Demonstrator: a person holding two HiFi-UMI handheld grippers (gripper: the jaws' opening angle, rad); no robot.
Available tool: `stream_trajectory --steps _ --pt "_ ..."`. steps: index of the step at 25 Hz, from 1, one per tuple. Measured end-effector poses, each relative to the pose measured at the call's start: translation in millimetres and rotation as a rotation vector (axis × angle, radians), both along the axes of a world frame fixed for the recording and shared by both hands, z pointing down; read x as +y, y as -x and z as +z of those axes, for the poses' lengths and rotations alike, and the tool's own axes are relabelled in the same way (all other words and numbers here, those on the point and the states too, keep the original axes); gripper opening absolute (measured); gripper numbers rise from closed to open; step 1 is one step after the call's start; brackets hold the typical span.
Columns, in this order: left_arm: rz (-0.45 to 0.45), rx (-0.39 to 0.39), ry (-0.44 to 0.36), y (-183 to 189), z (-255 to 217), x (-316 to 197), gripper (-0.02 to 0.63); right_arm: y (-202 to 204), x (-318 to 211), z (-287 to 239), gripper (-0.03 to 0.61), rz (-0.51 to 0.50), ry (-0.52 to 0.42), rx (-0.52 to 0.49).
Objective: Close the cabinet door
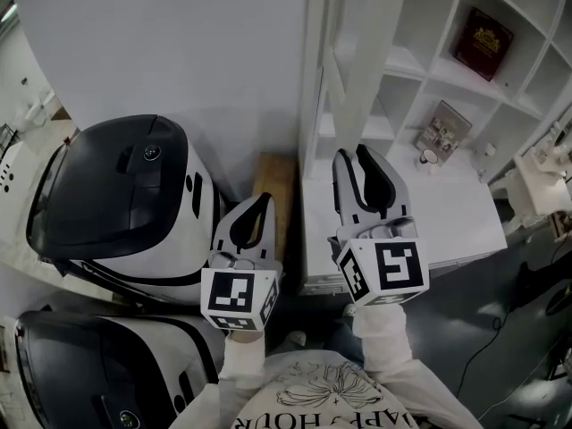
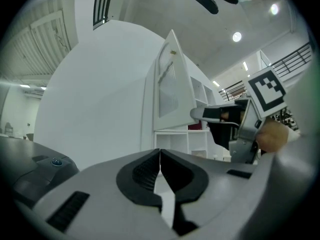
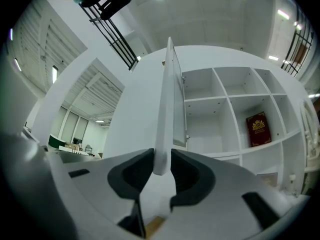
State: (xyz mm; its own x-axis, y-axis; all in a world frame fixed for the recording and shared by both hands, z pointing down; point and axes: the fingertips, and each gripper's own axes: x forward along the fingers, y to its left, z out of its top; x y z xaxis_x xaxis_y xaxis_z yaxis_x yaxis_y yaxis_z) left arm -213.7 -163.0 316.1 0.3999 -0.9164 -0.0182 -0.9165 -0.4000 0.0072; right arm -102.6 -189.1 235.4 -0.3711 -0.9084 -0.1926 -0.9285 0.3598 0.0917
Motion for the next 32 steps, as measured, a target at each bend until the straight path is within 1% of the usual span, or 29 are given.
stream_trajectory --steps 7,16,22,32 --pt "0.011 -0.002 0.021 -17.1 7.5 -9.3 0.005 -7.9 -1.0 0.0 0.104 -0.028 0.006 -0.024" --pt "0.032 -0.014 0.027 -36.4 9.1 -17.3 0.005 -12.8 -1.7 0.3 0.104 -0.069 0.005 -0.021" --pt "0.028 -0.015 0.026 -41.3 8.7 -24.0 0.005 -13.7 -1.3 -0.1 0.078 -0.097 0.003 -0.024" --pt "0.042 -0.014 0.03 -62.9 10.8 -35.4 0.005 -24.4 -1.6 0.3 0.078 -0.142 0.006 -0.019"
